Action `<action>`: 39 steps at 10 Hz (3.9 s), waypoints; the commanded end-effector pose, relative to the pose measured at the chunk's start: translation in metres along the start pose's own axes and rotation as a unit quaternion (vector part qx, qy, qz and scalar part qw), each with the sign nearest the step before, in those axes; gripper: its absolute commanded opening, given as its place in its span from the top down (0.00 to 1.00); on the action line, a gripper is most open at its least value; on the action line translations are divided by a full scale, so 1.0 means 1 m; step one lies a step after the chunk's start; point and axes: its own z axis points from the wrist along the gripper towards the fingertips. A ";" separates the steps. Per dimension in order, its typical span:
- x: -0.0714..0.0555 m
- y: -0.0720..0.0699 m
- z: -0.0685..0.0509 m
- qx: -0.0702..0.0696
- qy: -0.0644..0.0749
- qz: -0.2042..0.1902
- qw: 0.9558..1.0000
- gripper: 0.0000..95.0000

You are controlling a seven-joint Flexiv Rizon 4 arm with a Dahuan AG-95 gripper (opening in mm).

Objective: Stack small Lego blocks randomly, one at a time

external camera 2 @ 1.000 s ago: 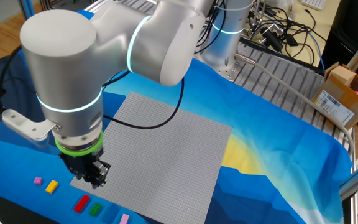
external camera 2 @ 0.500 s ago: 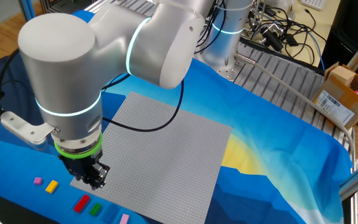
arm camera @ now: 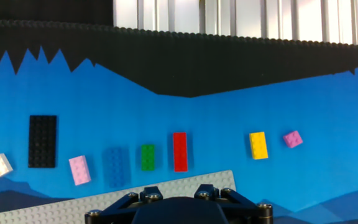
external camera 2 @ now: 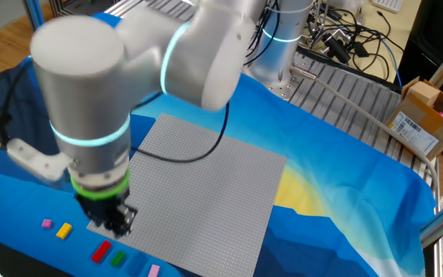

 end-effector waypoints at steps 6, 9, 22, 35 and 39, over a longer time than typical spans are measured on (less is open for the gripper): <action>-0.025 0.001 0.033 -0.007 0.008 -0.015 1.000 0.60; -0.024 -0.008 0.040 -0.012 0.008 -0.022 1.000 0.60; -0.024 -0.004 0.058 -0.020 0.008 -0.027 0.999 1.00; 0.064 0.011 0.033 -0.018 0.037 -0.050 0.998 1.00; 0.069 0.013 0.041 -0.016 0.037 -0.050 0.998 1.00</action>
